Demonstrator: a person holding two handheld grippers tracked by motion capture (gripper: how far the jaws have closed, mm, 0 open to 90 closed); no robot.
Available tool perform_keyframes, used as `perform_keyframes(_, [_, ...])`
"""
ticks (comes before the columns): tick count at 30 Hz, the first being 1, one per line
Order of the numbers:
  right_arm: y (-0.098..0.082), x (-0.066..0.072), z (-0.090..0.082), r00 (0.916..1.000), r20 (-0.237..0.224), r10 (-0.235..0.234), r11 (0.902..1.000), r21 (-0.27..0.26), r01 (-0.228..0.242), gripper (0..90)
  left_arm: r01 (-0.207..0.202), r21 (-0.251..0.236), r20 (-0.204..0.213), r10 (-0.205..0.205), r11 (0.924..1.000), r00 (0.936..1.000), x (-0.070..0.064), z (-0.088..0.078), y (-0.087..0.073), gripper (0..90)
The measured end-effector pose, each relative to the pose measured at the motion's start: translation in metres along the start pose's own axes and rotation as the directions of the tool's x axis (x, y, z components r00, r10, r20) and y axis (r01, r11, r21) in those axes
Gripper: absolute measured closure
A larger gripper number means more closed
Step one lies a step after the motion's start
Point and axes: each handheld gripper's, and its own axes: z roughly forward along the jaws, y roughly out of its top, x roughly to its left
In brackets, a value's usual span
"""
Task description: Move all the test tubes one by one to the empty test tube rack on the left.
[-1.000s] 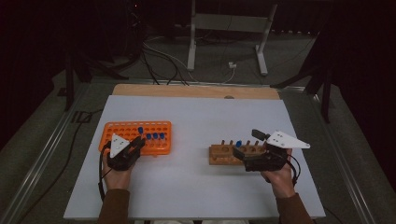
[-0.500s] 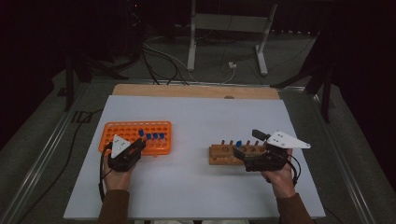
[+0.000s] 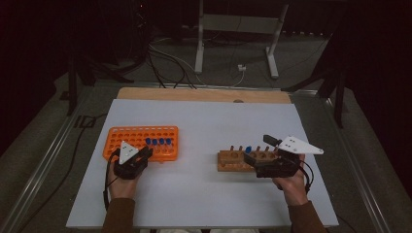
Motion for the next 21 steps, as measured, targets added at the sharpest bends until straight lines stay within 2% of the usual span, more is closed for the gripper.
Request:
perform_keyframes(5, [-0.001, -0.002, 0.0, 1.0, 0.005, 0.006, 1.0, 0.002, -0.006, 0.1, 0.007, 0.001, 0.001, -0.007, 1.0, 1.0, 0.0, 0.0, 0.0, 78.5])
perform_keyframes(8, [-0.002, -0.003, 0.001, 0.9999, 0.008, 0.007, 1.0, 0.005, -0.008, 0.1, 0.02, -0.002, 0.018, -0.02, 0.9998, 0.9996, 0.002, -0.001, 0.0, 77.3])
perform_keyframes(13, [-0.004, -0.005, 0.004, 0.9999, 0.011, 0.012, 0.9998, 0.015, -0.012, 0.1, 0.056, -0.033, 0.052, -0.054, 0.9979, 0.9972, 0.005, -0.007, 0.001, 65.8])
perform_keyframes(18, [-0.007, -0.008, 0.006, 0.9996, 0.017, 0.021, 0.9995, 0.024, -0.021, 0.1, 0.064, -0.057, 0.044, -0.062, 0.9963, 0.9971, 0.006, -0.014, 0.003, 54.8])
perform_keyframes(21, [-0.01, -0.011, 0.007, 0.9993, 0.019, 0.032, 0.9989, 0.032, -0.033, 0.2, 0.069, -0.061, 0.058, -0.065, 0.9957, 0.9962, 0.006, -0.016, 0.004, 52.3])
